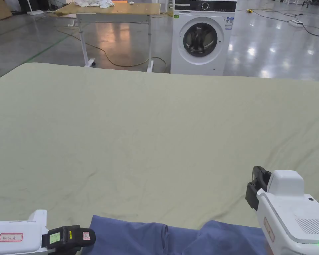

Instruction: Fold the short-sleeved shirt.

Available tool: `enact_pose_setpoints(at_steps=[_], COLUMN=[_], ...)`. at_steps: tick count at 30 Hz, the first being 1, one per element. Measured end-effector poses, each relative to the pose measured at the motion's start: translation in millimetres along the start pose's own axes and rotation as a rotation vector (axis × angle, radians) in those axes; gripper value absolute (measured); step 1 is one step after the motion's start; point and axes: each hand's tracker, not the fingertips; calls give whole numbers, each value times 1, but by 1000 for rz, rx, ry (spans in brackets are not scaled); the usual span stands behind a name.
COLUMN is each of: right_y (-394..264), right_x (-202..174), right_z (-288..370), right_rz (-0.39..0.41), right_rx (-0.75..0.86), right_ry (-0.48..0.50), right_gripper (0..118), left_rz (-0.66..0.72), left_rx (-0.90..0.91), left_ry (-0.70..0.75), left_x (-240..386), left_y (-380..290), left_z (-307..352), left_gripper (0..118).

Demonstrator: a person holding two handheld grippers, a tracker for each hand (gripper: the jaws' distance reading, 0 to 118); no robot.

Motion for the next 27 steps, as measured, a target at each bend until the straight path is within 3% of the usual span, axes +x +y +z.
enact_pose_setpoints(at_steps=[4,6,8,10,14,21,27], right_y=[0,-1,-1,-1,2,3,3], right_x=[0,0,1,1,1,2,3], right_z=[1,1,1,1,2,1,-2], right_rz=[3,0,-6,-8,1,14,16], right_rx=[-5,-8,-10,-9,-5,-12,-10], right_ry=[-3,-5,-5,-11,-11,-7,-1], right_gripper=[0,0,0,0,0,0,0], left_rz=[58,33,13,-3,-24,-174,-281], left_rx=[-25,-65,-82,-76,-43,32,108], left_ry=[-176,-225,-190,-134,-149,-61,200], left_x=[-7,1,5,-1,-8,54,91], left_y=[8,0,-6,-3,2,-12,-3], left_z=[12,7,-10,-22,-8,26,66], left_gripper=[76,55,20,13,9,5,5])
